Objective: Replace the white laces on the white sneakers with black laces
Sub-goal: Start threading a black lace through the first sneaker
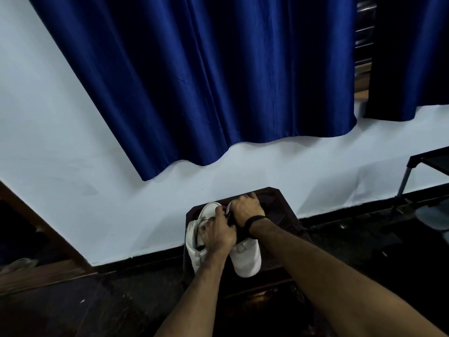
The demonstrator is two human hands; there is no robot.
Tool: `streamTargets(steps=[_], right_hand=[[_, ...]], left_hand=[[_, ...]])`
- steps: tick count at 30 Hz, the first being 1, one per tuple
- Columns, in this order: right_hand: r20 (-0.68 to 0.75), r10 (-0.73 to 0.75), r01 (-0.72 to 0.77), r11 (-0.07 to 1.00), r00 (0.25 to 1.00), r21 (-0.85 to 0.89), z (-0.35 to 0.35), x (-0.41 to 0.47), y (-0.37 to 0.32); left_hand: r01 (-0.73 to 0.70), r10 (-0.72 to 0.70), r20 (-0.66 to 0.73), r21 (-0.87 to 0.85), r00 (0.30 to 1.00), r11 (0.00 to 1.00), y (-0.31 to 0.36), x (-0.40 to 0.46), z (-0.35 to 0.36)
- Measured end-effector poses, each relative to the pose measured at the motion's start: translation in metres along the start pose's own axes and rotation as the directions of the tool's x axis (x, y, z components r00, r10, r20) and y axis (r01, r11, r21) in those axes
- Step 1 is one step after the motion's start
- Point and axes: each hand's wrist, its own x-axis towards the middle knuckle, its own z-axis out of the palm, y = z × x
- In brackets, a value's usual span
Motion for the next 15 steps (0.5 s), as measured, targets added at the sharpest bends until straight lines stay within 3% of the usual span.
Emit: streamTargets(steps=[4,10,15], right_hand=[[-0.01,0.0,0.0,0.999,1.0,-0.041,0.0,0.001,-0.003],[0.092,-0.083,0.09,0.992,0.992,-0.084,0.0,-0.004,0.005],[0.16,-0.088,0.093,0.995,0.983,-0.025,-0.031,-0.021,0.022]], left_hand=[[-0.018,0.019,-0.046,0.025,0.999,1.0,0.002,-0.003,0.0],[0.039,-0.042,-0.097,-0.037,0.994,0.999,0.001,-0.005,0.008],[0.048,-0.05,-0.148,-0.022,0.988,0.999,0.005,-0.006,0.008]])
